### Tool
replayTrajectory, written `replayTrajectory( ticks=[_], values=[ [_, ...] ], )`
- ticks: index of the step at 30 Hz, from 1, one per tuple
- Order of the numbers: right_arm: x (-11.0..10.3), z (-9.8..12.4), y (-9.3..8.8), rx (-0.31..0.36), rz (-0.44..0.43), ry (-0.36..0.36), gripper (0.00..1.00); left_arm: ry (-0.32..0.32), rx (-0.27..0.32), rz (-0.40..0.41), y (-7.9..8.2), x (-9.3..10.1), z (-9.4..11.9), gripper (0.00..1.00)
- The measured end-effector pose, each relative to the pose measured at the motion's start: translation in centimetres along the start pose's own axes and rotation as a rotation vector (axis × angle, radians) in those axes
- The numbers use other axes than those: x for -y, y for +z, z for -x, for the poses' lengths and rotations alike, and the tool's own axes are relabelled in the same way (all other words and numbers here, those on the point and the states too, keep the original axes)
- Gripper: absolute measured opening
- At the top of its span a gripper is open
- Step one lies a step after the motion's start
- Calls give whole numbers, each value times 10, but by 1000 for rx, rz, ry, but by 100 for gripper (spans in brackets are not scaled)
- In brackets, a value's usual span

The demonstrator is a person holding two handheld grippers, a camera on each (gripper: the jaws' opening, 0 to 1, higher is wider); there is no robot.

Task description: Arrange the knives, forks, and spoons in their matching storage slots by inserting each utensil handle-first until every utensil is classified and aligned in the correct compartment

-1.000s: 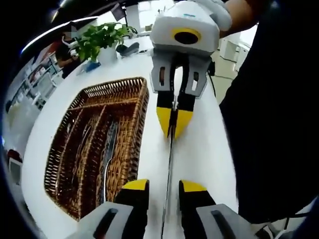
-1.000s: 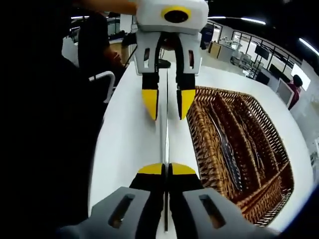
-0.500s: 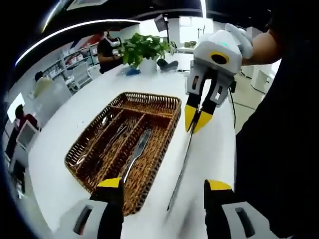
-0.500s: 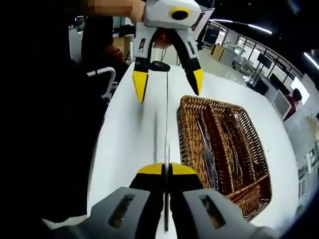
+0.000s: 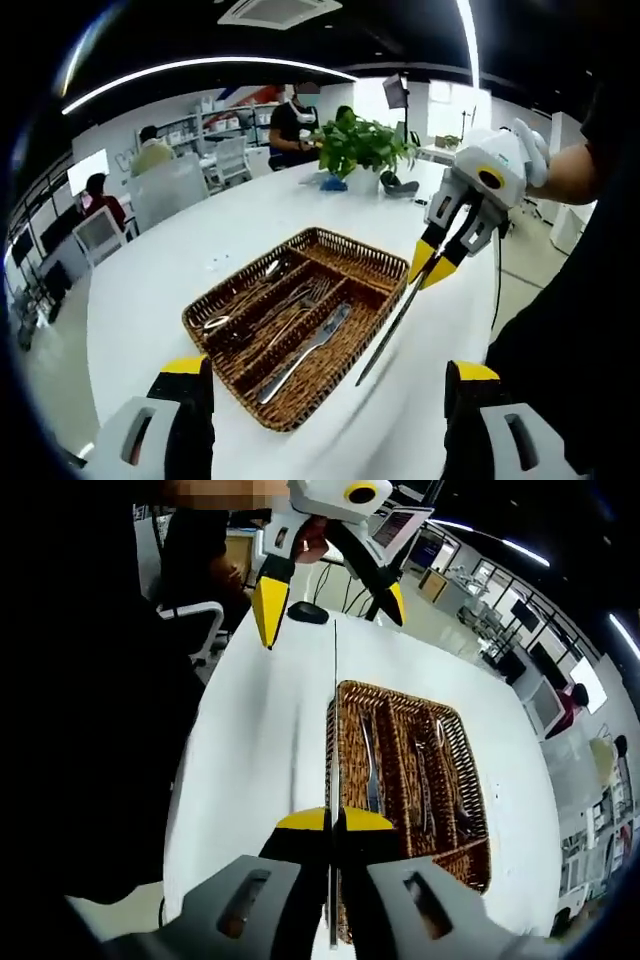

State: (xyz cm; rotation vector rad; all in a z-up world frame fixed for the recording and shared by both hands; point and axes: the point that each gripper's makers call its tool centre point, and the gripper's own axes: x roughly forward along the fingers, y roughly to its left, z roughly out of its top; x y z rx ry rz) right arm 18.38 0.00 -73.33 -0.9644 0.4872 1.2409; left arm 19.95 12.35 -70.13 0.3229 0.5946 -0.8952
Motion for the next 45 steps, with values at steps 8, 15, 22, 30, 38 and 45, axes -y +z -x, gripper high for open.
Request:
replayTrajectory(
  ticks=[8, 15, 22, 30, 38, 45],
  values=[
    [22, 29, 18, -10, 56, -60, 0, 42, 26, 14, 10, -2, 26, 100],
    [28, 36, 15, -28, 56, -82, 0, 57, 25, 57, 3, -7, 42, 100],
    [30, 37, 17, -35, 70, -89, 0, 98, 31, 67, -4, -19, 51, 100],
    [38, 33, 20, -35, 64, -95, 0, 109, 48, 66, -1, -16, 54, 100],
    [46, 25, 22, -48, 93, -102, 0, 113, 44, 69, 0, -12, 60, 100],
    [57, 17, 24, -60, 111, -115, 0, 125, 45, 66, -1, -13, 66, 100]
  ],
)
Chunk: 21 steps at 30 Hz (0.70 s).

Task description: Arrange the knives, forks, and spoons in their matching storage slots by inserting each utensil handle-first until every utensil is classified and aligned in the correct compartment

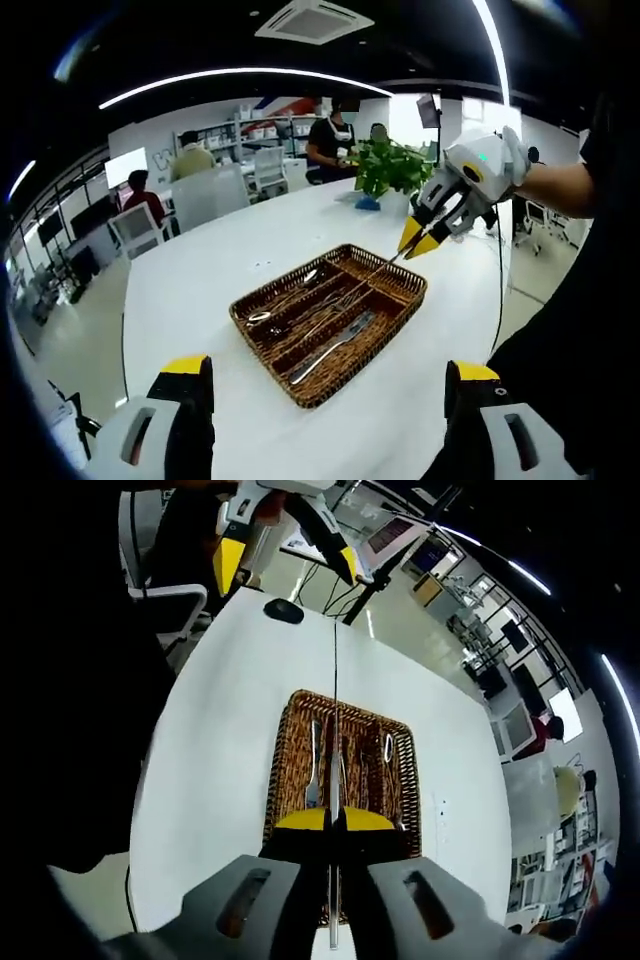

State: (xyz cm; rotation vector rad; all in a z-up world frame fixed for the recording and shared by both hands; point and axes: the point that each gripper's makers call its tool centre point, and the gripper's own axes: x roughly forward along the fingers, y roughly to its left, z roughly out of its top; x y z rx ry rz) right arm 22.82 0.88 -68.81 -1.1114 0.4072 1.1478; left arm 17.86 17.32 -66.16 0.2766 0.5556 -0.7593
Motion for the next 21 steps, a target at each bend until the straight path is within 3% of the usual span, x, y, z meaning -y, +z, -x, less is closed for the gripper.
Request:
replayTrajectory(
  ticks=[7, 21],
  values=[
    [11, -5, -1, -12, 6, -15, 0, -1, -9, 1, -6, -4, 2, 100],
    [31, -14, -3, -27, 27, -62, 0, 5, 0, 0, -3, -8, 4, 100]
  ],
)
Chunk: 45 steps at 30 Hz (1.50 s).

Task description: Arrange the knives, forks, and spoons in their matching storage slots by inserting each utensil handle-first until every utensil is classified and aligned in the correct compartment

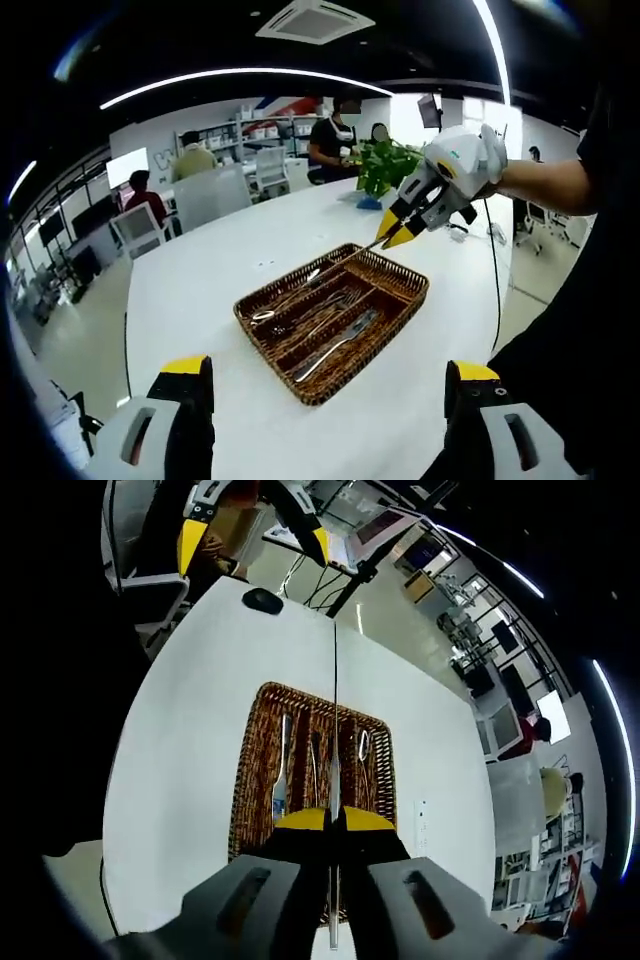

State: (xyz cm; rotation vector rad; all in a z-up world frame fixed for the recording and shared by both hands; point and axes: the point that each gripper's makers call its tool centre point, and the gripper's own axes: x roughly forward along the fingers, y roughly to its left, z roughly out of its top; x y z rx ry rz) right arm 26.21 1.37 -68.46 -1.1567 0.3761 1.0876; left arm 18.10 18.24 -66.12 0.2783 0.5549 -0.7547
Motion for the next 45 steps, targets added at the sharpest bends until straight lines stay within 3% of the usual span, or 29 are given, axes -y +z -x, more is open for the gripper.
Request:
replayTrajectory(
  ticks=[23, 41, 45],
  values=[
    [33, -7, 2, -19, 16, -73, 0, 18, 1, 9, -2, -7, 8, 100],
    [26, -20, -2, -20, 6, -115, 0, 53, 23, -15, 3, -16, 9, 100],
    [22, -25, -5, -22, 3, -113, 0, 64, 28, 14, 3, -22, 11, 100]
  ],
)
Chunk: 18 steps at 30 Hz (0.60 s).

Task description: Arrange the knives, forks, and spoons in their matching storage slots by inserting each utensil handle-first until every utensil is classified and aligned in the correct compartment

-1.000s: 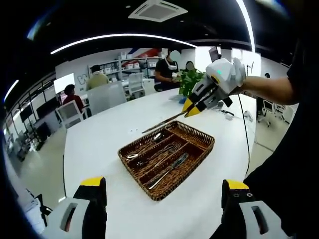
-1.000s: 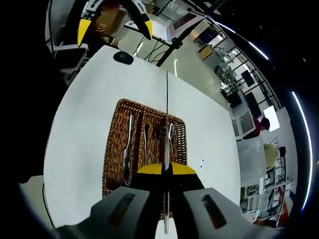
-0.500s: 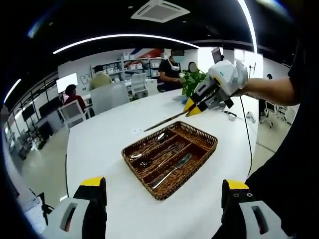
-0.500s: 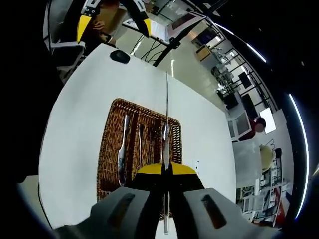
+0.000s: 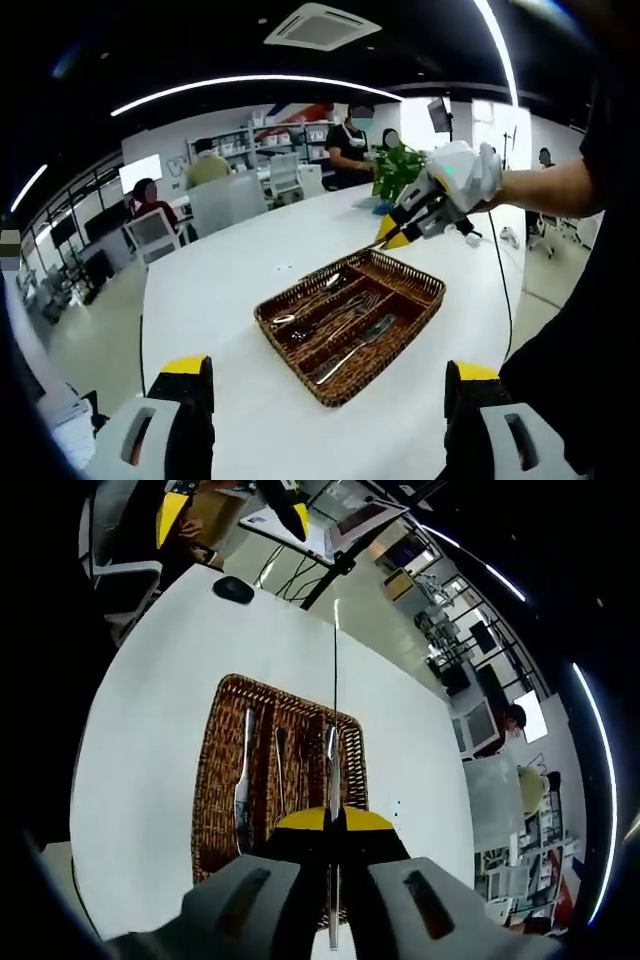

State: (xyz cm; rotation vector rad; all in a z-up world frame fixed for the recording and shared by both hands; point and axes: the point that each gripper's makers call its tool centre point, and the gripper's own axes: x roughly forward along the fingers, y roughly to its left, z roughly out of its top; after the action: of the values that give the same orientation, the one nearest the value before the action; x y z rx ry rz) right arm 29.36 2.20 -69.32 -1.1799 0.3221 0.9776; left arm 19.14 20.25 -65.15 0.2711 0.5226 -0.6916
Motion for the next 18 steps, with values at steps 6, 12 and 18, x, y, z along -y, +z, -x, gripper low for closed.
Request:
replayTrajectory(
  ticks=[6, 12, 18],
  values=[
    [-9, -12, -5, 1, -1, -13, 0, 15, 17, -7, 0, -7, 2, 100],
    [-21, -21, -8, 4, -6, 4, 0, 27, 20, -3, -3, -13, 0, 100],
    [-31, -30, -13, -2, -11, 24, 0, 29, 18, 11, -7, -14, -1, 100]
  ],
)
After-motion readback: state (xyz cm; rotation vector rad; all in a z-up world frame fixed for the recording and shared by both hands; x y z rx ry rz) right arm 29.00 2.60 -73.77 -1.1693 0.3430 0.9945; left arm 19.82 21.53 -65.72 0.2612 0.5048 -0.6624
